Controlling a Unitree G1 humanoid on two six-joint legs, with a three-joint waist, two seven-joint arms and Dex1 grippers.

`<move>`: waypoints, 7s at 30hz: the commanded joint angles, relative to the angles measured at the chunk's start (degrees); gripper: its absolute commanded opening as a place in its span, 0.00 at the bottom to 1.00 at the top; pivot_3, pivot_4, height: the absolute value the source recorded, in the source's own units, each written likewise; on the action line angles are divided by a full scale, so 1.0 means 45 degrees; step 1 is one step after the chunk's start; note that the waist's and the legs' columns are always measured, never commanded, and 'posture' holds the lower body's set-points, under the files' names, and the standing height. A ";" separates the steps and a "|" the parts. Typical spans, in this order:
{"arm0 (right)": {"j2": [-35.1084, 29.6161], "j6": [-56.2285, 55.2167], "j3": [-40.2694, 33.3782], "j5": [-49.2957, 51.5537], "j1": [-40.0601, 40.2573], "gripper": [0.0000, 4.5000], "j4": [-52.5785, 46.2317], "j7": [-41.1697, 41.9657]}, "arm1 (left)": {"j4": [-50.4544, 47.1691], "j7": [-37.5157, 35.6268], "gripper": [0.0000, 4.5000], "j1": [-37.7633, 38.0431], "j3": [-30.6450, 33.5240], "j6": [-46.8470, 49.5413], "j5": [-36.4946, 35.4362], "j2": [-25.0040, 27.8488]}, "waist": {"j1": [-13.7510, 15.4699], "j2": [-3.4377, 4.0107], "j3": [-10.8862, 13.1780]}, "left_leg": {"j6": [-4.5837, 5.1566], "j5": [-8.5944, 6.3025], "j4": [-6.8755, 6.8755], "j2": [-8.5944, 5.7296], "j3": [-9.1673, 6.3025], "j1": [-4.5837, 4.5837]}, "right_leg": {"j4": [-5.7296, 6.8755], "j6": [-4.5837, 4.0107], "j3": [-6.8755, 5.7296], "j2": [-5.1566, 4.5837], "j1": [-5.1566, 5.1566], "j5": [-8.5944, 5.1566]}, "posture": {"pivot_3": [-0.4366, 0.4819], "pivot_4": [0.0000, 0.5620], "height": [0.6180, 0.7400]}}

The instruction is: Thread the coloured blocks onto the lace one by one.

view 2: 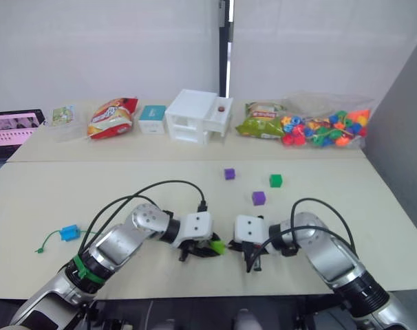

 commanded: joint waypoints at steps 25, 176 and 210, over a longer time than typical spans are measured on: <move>-0.0857 0.1401 -0.1273 0.1483 0.0133 0.00 -0.2203 0.0596 | 0.5724 -0.2021 0.29 0.4934 0.6109 -0.7183 -0.0021 0.9597 | -0.0338 0.0049 0.0019 | 0.0007 -0.0003 -0.0058 0.0047 0.0019 0.0013 | 0.0016 -0.0026 -0.0006 0.0033 -0.0048 -0.0015 | 0.48 0.27 1.00; 0.6139 0.8579 -0.1500 0.2998 0.4935 0.26 -0.7817 -1.3361 | -0.0755 0.0169 0.00 0.0290 0.2433 0.1100 -0.1339 0.1867 | -0.0064 0.0024 0.0047 | -0.0002 0.0002 -0.0021 -0.0002 -0.0010 -0.0050 | 0.0010 -0.0015 -0.0004 -0.0005 -0.0060 -0.0009 | 0.48 0.27 1.00; -0.1027 0.0481 0.0198 0.2945 -0.2187 1.00 -0.0324 0.1690 | -0.3378 -0.0932 0.00 0.2071 0.3279 0.1775 -0.2317 0.4207 | -0.0035 0.0002 0.0058 | 0.0007 -0.0002 -0.0010 0.0016 0.0017 -0.0040 | -0.0073 -0.0006 -0.0009 0.0003 -0.0021 -0.0015 | 0.48 0.27 1.00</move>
